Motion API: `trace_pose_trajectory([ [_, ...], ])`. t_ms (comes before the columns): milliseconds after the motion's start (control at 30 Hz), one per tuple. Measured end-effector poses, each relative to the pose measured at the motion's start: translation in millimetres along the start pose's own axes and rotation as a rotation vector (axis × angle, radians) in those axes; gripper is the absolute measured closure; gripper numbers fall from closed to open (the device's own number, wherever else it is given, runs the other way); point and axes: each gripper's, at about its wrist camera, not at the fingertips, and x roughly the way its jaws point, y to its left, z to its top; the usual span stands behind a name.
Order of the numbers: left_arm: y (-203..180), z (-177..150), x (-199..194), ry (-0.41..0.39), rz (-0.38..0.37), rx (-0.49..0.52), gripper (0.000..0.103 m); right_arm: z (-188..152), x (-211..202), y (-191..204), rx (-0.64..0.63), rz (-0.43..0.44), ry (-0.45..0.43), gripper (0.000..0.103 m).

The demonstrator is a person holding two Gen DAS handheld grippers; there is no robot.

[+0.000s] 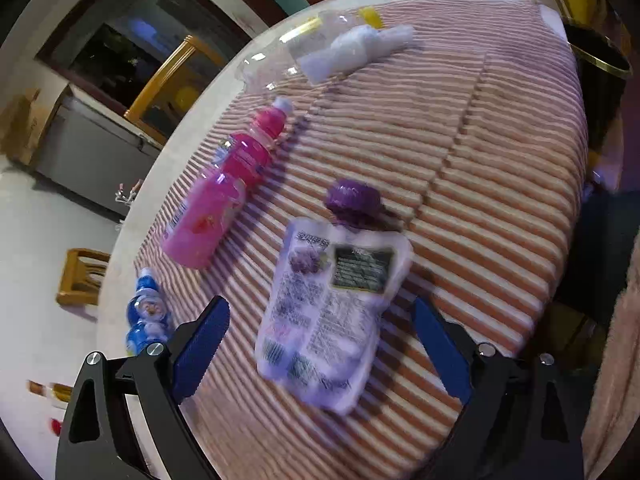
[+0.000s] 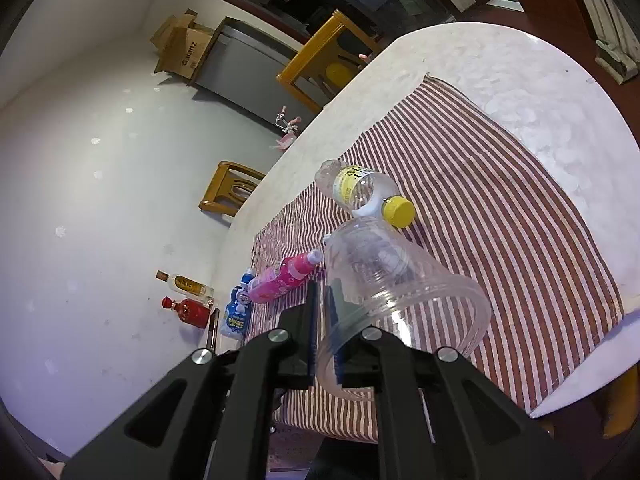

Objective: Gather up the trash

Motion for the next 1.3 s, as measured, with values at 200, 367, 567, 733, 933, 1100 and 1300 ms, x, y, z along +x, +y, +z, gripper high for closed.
trace_pose_trajectory([
  [200, 37.8, 8.1, 25.0, 0.041, -0.166, -0.115, 0.042, -0.2, -2.4, -1.7, 0.006, 0.000, -0.009, 0.095],
  [367, 79.3, 4.4, 33.6, 0.006, -0.349, -0.383, 0.070, -2.2, -0.4, -5.3, 0.015, 0.005, -0.001, 0.094],
  [567, 112.0, -0.8, 25.6, -0.066, -0.396, -0.617, 0.090, -1.9, 0.4, -8.9, 0.019, 0.008, 0.002, 0.094],
  [733, 124.0, -9.1, 13.1, -0.109, -0.406, -0.756, 0.093, -4.6, 3.3, -7.4, 0.017, 0.011, 0.016, 0.094],
  [933, 119.4, 12.7, -16.3, -0.195, -0.444, -0.752, 0.093, -5.7, 8.1, -7.7, 0.018, 0.007, 0.024, 0.094],
  [1100, 99.9, 49.9, -31.5, -0.268, -0.510, -0.704, 0.093, -3.5, -7.0, -21.8, 0.040, -0.003, -0.002, 0.094],
  [1300, 53.8, 123.7, -38.3, -0.341, -0.615, -0.570, 0.093, -1.1, -111.9, -72.5, 0.110, -0.128, -0.203, 0.095],
])
